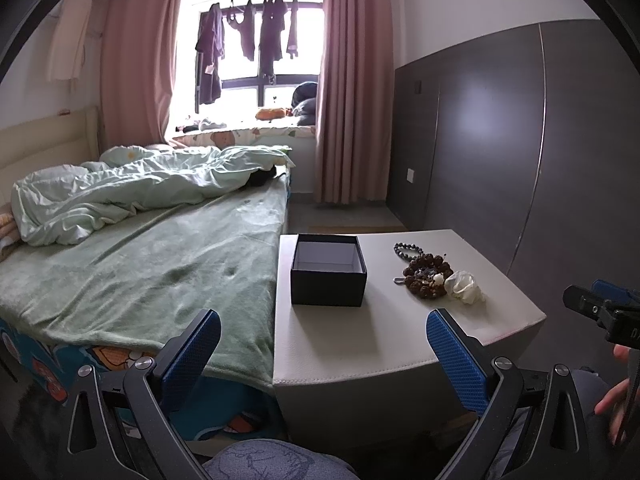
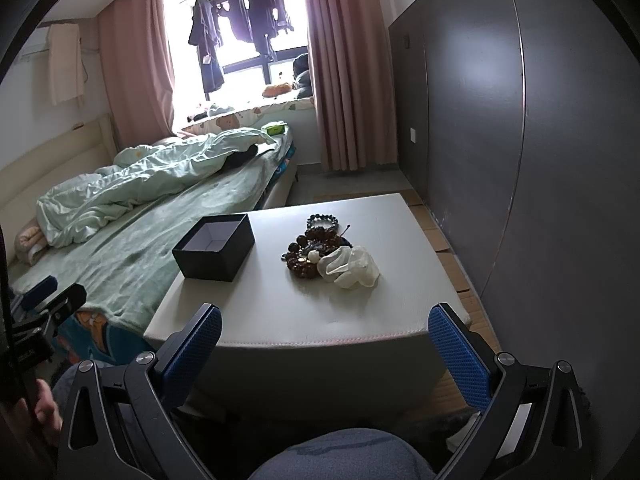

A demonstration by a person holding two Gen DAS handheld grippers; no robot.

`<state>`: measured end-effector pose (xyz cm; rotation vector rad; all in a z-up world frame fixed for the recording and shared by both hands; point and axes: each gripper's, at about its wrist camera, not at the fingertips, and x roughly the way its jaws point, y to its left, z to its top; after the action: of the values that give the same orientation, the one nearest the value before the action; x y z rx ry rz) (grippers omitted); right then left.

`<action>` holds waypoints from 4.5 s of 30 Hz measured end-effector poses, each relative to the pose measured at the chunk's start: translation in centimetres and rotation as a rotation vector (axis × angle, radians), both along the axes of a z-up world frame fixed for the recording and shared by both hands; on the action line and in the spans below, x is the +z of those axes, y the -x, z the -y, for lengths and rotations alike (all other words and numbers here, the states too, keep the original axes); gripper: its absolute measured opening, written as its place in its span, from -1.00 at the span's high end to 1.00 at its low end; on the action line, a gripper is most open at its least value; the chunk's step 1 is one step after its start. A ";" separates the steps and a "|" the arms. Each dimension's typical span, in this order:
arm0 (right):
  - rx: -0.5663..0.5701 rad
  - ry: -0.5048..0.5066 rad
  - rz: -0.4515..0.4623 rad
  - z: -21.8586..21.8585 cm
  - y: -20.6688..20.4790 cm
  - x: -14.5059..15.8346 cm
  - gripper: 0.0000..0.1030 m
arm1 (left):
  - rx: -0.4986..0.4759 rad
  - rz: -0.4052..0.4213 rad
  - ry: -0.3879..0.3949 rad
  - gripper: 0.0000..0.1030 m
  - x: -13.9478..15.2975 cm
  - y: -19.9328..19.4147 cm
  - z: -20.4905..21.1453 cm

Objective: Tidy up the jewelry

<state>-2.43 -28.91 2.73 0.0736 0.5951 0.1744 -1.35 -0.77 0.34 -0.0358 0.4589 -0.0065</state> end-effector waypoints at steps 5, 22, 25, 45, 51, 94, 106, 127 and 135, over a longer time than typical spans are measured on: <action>-0.001 -0.003 -0.001 0.0 -0.1 0.0 -1.00 | 0.003 -0.004 -0.002 -0.99 -0.1 -0.3 0.0; -0.059 -0.157 -0.138 4.1 -4.7 -0.5 -1.00 | -0.147 -0.124 0.037 -0.99 0.7 -6.2 1.0; -0.055 -0.212 -0.159 4.9 -6.2 -0.5 -1.00 | -0.177 -0.131 0.036 -0.99 1.0 -7.8 1.8; -0.039 -0.454 -0.467 4.4 -21.0 -7.1 0.05 | -0.342 -0.318 0.072 -0.24 -1.1 -20.8 5.4; -0.047 -0.445 -0.523 4.0 -23.2 -9.2 0.08 | -0.379 -0.369 0.049 -0.19 -2.1 -24.1 6.7; 0.003 -0.579 -0.225 5.9 -22.8 -6.6 0.89 | -0.551 -0.464 0.005 0.61 -3.2 -29.4 12.1; 0.072 -0.610 -0.122 3.5 -22.6 -4.5 0.89 | -0.477 -0.334 0.010 0.62 3.1 -27.0 7.4; 0.382 -0.578 -0.202 -9.7 -26.7 -3.5 0.89 | -0.256 -0.277 0.013 0.61 6.0 -24.1 -4.2; 0.401 -0.547 -0.343 -11.9 -28.0 -6.2 -0.11 | -0.236 -0.297 0.031 0.61 5.0 -24.4 -5.3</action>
<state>25.54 -17.00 -3.43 0.5237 0.8877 0.7229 23.04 4.58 5.33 -0.0129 0.7578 -0.2424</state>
